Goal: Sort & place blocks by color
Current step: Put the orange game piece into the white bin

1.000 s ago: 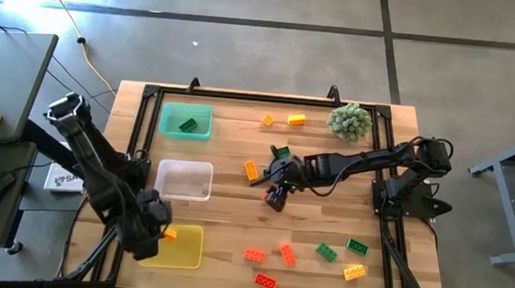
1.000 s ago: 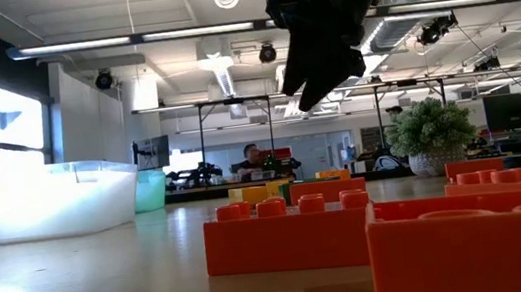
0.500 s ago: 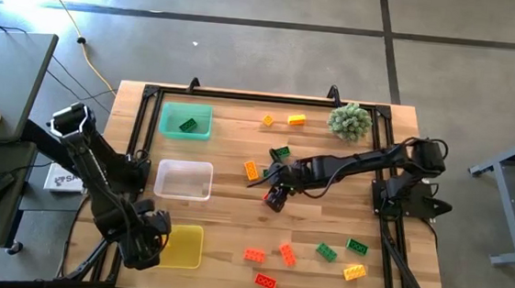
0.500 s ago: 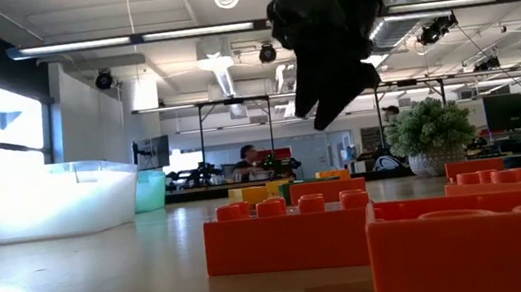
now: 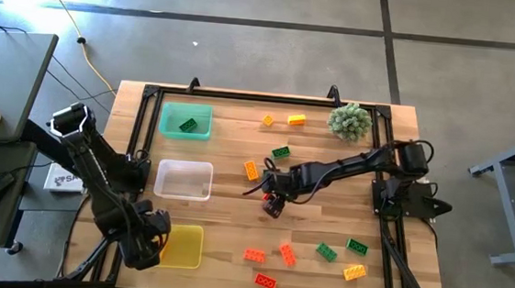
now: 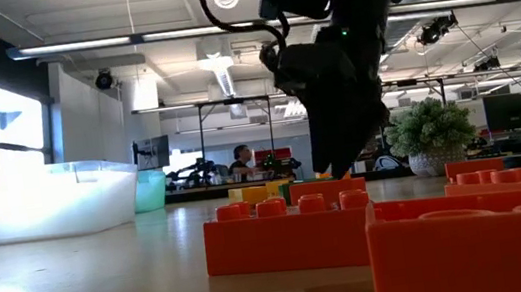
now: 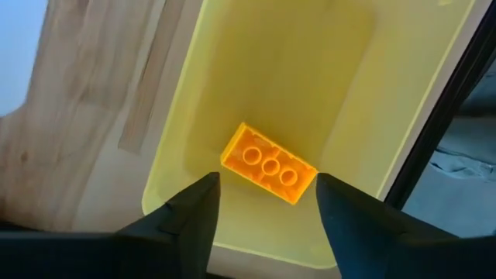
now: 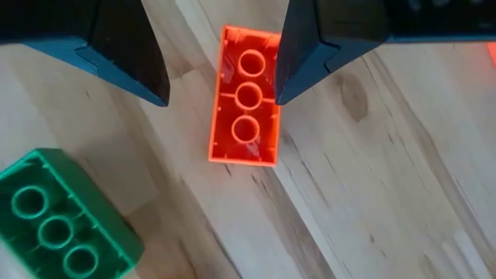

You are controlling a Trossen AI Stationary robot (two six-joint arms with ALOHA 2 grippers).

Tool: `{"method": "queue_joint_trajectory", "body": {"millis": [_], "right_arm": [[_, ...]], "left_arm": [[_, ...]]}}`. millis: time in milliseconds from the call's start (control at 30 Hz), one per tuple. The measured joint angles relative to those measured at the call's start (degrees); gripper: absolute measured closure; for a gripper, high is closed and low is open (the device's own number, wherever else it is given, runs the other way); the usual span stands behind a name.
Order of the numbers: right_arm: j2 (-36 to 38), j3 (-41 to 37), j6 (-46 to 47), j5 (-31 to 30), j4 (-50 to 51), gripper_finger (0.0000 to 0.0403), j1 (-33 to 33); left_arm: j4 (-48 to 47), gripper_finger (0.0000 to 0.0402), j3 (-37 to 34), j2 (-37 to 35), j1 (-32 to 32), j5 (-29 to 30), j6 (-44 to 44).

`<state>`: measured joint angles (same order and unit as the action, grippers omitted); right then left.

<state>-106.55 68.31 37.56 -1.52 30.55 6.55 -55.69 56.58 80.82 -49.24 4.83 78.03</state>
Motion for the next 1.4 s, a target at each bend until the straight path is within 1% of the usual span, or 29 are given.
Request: {"method": "queue_joint_trajectory", "body": {"millis": [133,233,467,767,900,967,1033,1233,1400], "right_arm": [[-1.06,0.00,-0.01,0.71,-0.46,0.0181,0.00],[-1.86,0.00,0.00,1.68,-0.59,0.0181,0.00],[-2.68,0.07,0.16,3.50,-0.67,0.0181,0.77],[-2.79,-0.02,2.56,3.49,-0.46,0.0181,0.96],[-2.79,-0.02,2.70,5.22,0.01,0.0183,1.01],[-2.79,-0.02,3.51,6.07,0.26,0.0195,1.01],[-2.77,-0.02,4.28,6.31,0.26,0.0220,1.01],[-2.65,-0.02,4.64,8.63,-0.02,0.0332,1.01],[-2.64,-0.02,4.68,9.66,-0.56,0.0336,1.01]], "left_arm": [[-0.01,0.0181,0.00,0.00,1.01,-3.81,-0.07],[-0.01,0.0181,0.00,0.00,1.74,-5.11,-0.12],[-0.01,0.0183,0.00,-0.24,2.02,-4.47,-0.51],[-0.08,0.0183,0.00,-0.26,2.02,-4.32,-0.64],[-0.20,0.0183,0.00,-0.24,2.02,-4.19,-1.19],[-0.25,0.0183,0.00,-0.24,2.02,-4.19,-1.68],[-0.25,0.0183,0.00,-0.24,2.02,-4.16,-1.71],[-0.25,0.0183,0.00,-0.26,2.02,-2.53,-1.24],[-0.41,0.0183,0.08,-2.51,2.12,-1.85,-0.90]]}}
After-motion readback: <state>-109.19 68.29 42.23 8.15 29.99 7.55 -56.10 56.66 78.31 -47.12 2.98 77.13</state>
